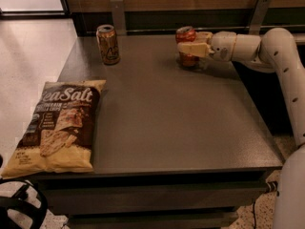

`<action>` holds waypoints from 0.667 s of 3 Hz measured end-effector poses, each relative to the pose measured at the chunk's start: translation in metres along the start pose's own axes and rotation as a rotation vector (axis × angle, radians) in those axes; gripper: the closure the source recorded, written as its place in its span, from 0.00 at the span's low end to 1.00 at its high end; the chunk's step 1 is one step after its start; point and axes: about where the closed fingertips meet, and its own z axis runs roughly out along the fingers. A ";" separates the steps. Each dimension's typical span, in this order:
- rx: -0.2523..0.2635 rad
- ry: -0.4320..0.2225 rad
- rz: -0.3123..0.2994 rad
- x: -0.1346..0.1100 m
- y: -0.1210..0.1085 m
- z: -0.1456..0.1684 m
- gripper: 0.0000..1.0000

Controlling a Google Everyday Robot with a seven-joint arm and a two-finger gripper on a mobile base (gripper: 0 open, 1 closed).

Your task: Place coke can upright

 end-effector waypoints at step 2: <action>0.004 -0.011 0.030 0.010 -0.005 -0.001 0.82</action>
Offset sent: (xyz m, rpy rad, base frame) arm 0.0034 -0.0034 -0.0111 0.0207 0.0210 -0.0057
